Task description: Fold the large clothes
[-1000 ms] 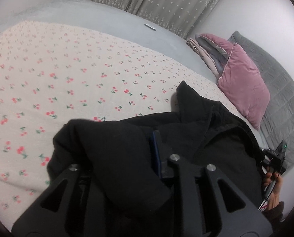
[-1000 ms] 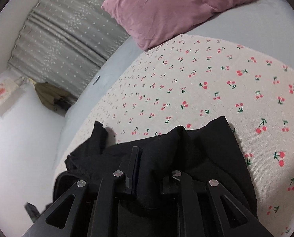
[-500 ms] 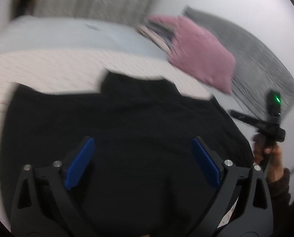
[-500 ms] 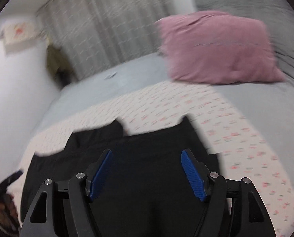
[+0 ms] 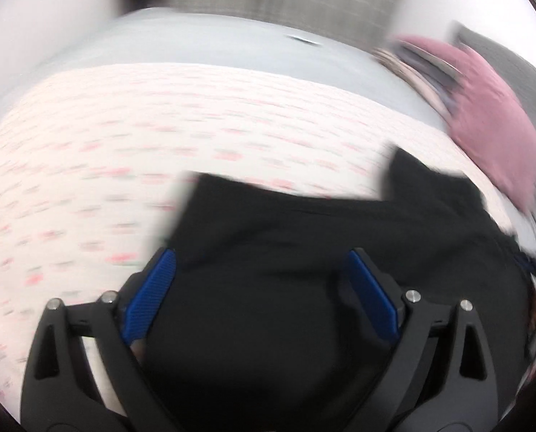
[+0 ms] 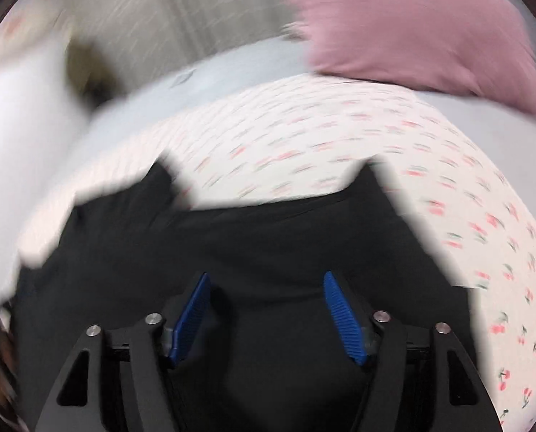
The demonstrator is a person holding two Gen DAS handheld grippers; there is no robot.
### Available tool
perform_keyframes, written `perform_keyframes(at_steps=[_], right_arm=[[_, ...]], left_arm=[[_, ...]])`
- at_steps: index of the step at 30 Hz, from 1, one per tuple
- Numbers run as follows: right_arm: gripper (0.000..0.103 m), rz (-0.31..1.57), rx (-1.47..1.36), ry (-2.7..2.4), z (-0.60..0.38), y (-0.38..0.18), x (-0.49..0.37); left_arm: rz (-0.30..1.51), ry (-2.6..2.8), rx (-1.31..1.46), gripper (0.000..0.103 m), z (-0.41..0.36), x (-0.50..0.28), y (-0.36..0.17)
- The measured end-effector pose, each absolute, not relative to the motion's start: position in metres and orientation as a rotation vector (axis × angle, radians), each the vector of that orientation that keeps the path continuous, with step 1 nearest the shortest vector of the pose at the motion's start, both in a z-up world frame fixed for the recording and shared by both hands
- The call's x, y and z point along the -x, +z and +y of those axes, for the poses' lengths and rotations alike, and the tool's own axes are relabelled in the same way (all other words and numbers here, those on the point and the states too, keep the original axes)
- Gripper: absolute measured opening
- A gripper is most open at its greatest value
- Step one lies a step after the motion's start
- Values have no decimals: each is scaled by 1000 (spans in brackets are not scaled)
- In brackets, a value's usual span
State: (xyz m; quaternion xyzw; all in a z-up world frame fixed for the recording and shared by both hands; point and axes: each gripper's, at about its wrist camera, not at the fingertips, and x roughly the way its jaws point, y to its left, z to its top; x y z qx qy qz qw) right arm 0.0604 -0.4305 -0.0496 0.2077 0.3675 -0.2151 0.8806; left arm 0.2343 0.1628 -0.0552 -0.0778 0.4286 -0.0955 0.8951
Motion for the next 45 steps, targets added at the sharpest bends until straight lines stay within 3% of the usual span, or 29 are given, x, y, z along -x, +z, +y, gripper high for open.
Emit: perform_keyframes(at_steps=[7, 9, 11, 12, 13, 14, 15, 16, 17, 24, 30, 33, 34, 36, 39, 40, 41, 45], right_arm=[[67, 694, -475, -545, -452, -32, -28], [67, 682, -454, -511, -448, -30, -34], [66, 699, -429, -459, -442, -31, -50], [65, 726, -396, -440, -439, -35, -64], [58, 746, -372, -434, -437, -37, -72], [40, 771, -359, -418, -436, -40, -80], [28, 791, -360, -412, -437, -42, -85], [6, 802, -357, -421, -439, -45, -88], [6, 787, -355, -417, -440, -42, -88], [5, 552, -361, -422, -453, -6, -85], [5, 681, -398, -467, -477, -36, -130], [9, 764, -426, -479, -481, -50, -137], [10, 759, -409, -498, -479, -47, -134], [19, 750, -342, -562, -467, -35, -129], [47, 705, -270, -567, -439, -13, -129], [64, 686, -252, -538, -424, -6, -131], [73, 669, -234, -500, -412, -2, -135], [75, 734, -182, -266, -358, -16, -162]], left_arm=[[829, -117, 229, 95, 208, -223, -40], [853, -169, 281, 89, 209, -231, -48], [908, -232, 311, 57, 202, -243, -60], [941, -251, 306, 46, 195, -248, -65], [964, -267, 294, 27, 188, -253, -69], [967, -269, 284, 13, 183, -254, -70], [939, -274, 280, 9, 180, -255, -64], [894, -291, 287, 8, 180, -252, -55], [836, -313, 301, 7, 181, -249, -42], [656, -341, 338, 7, 175, -266, -7], [942, -219, 272, 10, 159, -321, -83], [966, -170, 260, 28, 160, -320, -79], [954, -145, 220, 50, 157, -316, -69], [881, -149, 150, 75, 146, -302, -44], [802, -224, 111, 82, 122, -281, -16], [797, -261, 116, 83, 115, -279, -12], [801, -297, 121, 84, 105, -277, -11], [939, -325, 58, 85, 87, -288, -50]])
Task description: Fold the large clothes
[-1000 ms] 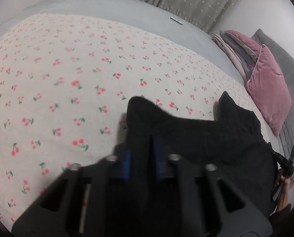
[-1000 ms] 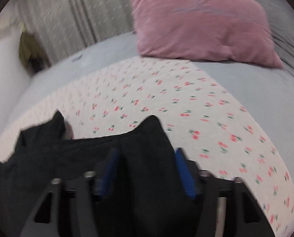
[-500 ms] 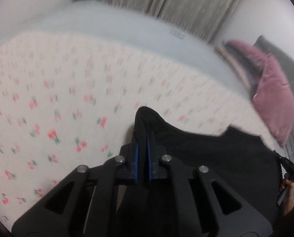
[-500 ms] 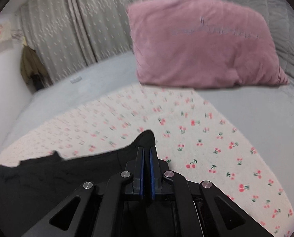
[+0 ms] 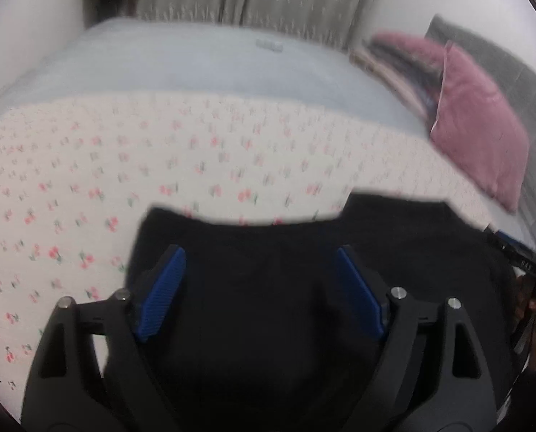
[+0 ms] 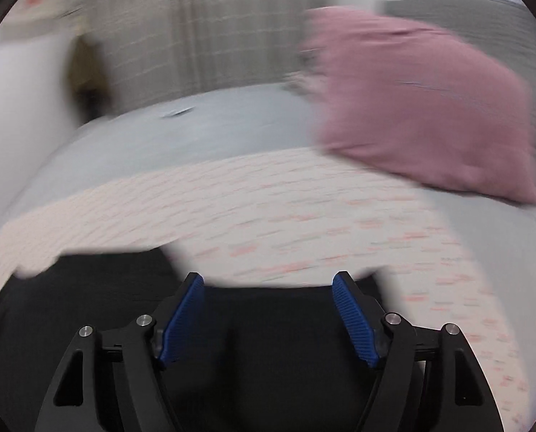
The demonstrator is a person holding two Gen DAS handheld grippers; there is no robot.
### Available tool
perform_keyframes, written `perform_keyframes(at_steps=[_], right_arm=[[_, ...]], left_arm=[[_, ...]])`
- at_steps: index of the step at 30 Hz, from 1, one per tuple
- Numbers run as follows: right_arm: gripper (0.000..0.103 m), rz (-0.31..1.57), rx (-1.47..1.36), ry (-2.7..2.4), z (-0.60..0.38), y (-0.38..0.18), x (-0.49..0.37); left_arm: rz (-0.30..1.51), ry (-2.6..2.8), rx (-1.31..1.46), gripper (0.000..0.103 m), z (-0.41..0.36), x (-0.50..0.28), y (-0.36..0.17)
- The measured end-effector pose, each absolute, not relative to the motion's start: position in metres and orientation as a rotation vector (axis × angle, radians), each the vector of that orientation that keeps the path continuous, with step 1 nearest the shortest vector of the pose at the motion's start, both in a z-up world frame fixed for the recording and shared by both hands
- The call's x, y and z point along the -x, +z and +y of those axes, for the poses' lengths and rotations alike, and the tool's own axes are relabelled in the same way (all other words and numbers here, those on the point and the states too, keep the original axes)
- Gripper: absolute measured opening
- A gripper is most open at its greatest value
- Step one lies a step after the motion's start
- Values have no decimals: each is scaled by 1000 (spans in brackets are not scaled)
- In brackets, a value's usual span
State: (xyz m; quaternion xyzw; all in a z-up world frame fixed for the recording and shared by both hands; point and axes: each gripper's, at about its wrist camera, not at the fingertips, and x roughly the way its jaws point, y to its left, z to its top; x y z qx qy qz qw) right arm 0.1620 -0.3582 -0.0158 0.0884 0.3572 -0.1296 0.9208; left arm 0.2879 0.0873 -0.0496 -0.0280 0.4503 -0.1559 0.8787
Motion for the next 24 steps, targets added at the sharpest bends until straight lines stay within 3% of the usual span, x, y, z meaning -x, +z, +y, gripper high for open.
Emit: perform_keyframes(at_steps=[5, 10, 15, 18, 24], right_arm=[[75, 870, -306, -437, -431, -63, -140], [75, 885, -443, -667, -496, -52, -76], [76, 790, -426, -601, -457, -11, -32], [78, 773, -399, -547, -426, 10, -18], [84, 776, -371, -445, -356, 25, 6]], left_arm=[[1032, -171, 181, 85, 152, -294, -76], [1046, -111, 190, 85, 176, -264, -61], [1006, -154, 181, 86, 153, -210, -21], [992, -153, 202, 102, 147, -177, -1], [997, -145, 229, 102, 144, -119, 7]])
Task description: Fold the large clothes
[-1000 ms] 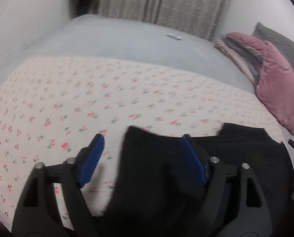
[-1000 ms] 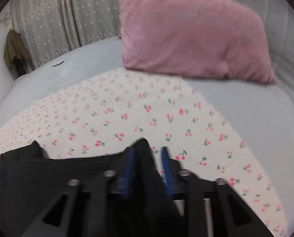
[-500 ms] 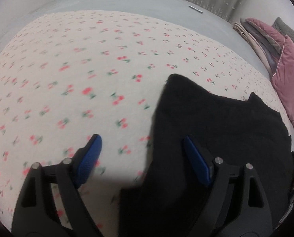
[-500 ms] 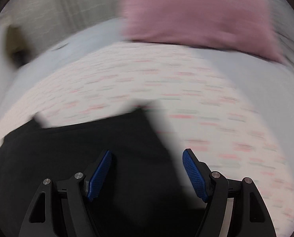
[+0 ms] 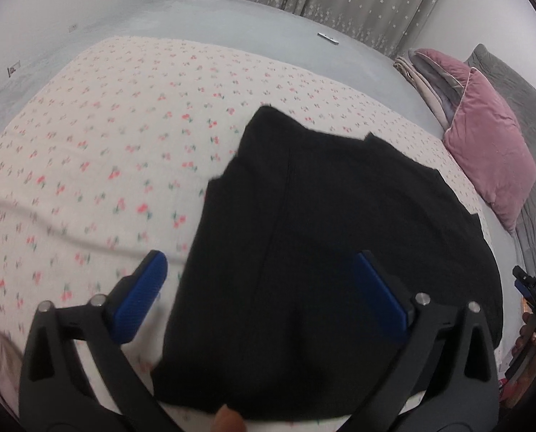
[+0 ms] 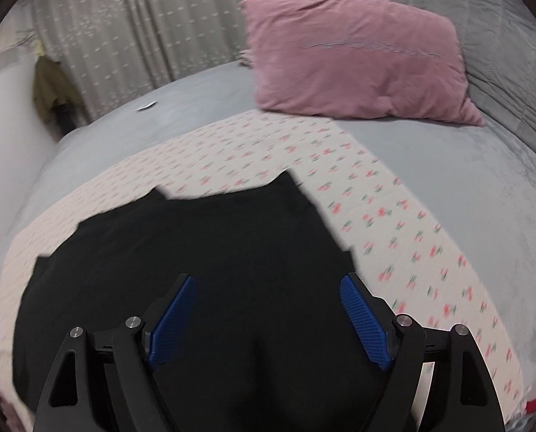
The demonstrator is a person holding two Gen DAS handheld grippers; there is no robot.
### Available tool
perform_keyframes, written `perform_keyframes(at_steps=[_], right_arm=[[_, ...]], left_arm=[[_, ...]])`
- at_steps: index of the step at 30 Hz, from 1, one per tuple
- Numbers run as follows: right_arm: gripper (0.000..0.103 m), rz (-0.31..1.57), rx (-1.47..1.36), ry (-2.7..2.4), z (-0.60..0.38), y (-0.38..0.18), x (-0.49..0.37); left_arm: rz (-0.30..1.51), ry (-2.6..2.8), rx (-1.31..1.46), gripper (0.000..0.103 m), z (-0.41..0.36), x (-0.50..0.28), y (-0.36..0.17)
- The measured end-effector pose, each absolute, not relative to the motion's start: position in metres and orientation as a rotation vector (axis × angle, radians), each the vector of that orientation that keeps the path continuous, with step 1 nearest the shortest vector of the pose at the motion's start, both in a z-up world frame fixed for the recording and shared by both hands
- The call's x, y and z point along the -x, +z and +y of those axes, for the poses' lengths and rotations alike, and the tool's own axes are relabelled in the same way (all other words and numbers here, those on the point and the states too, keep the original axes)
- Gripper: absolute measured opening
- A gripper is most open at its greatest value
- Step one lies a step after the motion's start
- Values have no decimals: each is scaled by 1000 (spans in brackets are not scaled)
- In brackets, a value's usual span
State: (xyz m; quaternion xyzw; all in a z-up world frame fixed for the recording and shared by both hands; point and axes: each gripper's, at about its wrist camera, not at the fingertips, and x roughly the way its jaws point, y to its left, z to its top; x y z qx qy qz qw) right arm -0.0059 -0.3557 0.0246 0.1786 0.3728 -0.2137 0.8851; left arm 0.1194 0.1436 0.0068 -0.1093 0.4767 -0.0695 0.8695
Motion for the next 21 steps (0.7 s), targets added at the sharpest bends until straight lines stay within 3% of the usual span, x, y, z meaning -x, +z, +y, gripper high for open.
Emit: perform_keyframes(at_steps=[6, 21], right_arm=[[84, 818, -401, -354, -304, 15, 21], [84, 950, -277, -280, -240, -13, 2]], left_arm=[[961, -68, 434, 102, 159, -65, -16], [1159, -105, 775, 102, 189, -47, -64]])
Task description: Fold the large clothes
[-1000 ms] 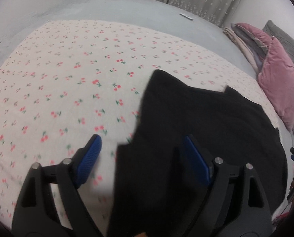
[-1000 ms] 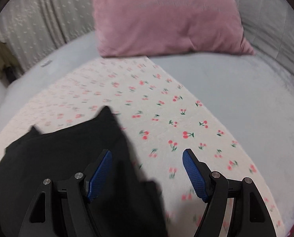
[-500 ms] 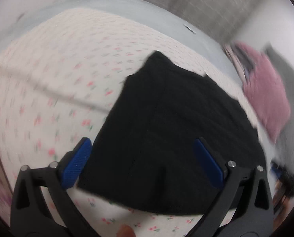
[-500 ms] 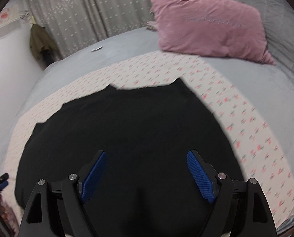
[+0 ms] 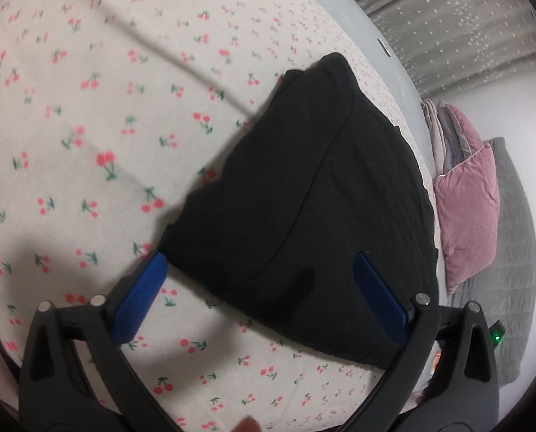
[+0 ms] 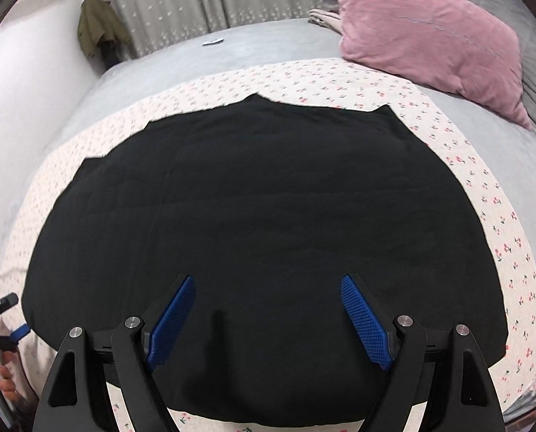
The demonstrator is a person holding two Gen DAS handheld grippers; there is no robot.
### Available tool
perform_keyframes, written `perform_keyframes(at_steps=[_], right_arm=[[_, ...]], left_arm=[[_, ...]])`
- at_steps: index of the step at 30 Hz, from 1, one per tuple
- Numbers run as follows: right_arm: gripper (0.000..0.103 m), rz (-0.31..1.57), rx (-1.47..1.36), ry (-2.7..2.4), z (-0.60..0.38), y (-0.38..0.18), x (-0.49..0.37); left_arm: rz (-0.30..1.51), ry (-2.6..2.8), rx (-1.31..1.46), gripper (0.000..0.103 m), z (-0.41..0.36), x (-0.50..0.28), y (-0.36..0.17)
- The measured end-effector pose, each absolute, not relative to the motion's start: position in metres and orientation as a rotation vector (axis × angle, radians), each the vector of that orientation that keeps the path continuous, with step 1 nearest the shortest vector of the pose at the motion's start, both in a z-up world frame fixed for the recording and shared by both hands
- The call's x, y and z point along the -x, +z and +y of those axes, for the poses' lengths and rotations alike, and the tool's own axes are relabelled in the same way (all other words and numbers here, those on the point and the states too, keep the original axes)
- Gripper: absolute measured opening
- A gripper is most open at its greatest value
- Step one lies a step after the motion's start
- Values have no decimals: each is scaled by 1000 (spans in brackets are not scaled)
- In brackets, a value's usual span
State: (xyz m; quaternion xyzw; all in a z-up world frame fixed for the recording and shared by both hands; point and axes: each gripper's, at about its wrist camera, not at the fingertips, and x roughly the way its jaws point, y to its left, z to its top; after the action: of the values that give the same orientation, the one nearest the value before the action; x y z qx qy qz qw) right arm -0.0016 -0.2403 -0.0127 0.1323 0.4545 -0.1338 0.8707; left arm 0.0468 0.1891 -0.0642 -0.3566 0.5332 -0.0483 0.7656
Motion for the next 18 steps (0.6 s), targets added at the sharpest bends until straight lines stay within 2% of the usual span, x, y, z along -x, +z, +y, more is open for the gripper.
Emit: perform_keyframes(at_steps=[4, 12, 15, 17, 18], right_arm=[[84, 963, -265, -278, -236, -19, -1], [84, 975, -270, -270, -232, -26, -5], [84, 972, -270, -265, -230, -26, -6], [84, 969, -268, -263, -230, -27, -7], [84, 968, -265, -262, -229, -27, -8]], left_arm=[[1189, -174, 914, 102, 183, -50, -86], [1062, -173, 947, 101, 173, -59, -89], [1018, -187, 996, 90, 177, -62, -90], [988, -195, 1029, 73, 179, -64, -93], [981, -198, 1038, 69, 179, -67, -94]])
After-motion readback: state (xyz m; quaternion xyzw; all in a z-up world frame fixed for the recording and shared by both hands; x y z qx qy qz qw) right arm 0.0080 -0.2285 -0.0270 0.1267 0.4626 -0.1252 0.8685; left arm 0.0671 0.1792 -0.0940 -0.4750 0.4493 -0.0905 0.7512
